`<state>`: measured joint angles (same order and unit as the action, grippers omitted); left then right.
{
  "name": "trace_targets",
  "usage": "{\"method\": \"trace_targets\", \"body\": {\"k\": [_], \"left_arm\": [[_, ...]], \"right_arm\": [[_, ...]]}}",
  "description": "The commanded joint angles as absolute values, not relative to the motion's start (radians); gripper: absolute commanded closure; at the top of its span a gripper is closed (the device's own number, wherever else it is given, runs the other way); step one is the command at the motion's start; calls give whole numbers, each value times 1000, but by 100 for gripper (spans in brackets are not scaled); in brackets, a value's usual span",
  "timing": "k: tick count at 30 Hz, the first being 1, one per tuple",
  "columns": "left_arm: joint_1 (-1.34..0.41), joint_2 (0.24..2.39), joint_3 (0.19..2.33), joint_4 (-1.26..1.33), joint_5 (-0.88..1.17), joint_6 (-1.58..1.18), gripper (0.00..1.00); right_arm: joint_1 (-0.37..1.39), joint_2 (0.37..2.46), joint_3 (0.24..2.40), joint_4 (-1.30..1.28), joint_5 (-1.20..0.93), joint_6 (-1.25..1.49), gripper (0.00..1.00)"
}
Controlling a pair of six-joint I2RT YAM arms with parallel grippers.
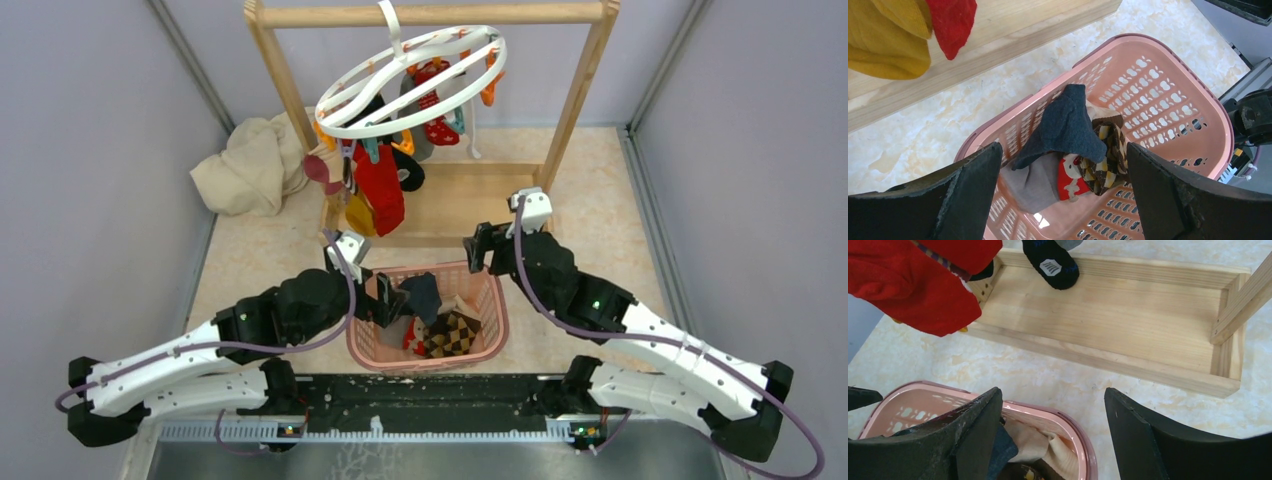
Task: Remove the socks clipped to the hanger
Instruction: Adjust the hanger on the clothesline.
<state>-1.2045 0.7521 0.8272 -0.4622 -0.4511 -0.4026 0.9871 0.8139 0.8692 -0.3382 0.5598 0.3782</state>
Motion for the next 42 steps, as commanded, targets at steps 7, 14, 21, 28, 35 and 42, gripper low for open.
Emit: {"method": "trace_targets", "body": {"k": [7,14,21,28,35,42], "left_arm": [[-1204,801,789,-293,-432,-414,1],[-1203,835,807,-270,-444,-397,1],[-1200,855,829,-258,-461,-373,1],[-1197,849,835,-260,-466,-364,1],[-1194,847,825,-261,-465,-369,1],[-1192,856,835,-265,-472,-343,1]], "right_arm": [[988,861,880,-273,524,403,23],[974,907,915,-255,510,383,23],[953,912,928,-239,492,371,23],[935,912,920,-226,470,377,23],[920,915,908,-216,445,382,23],[905,918,925,-220,434,370,23]]}}
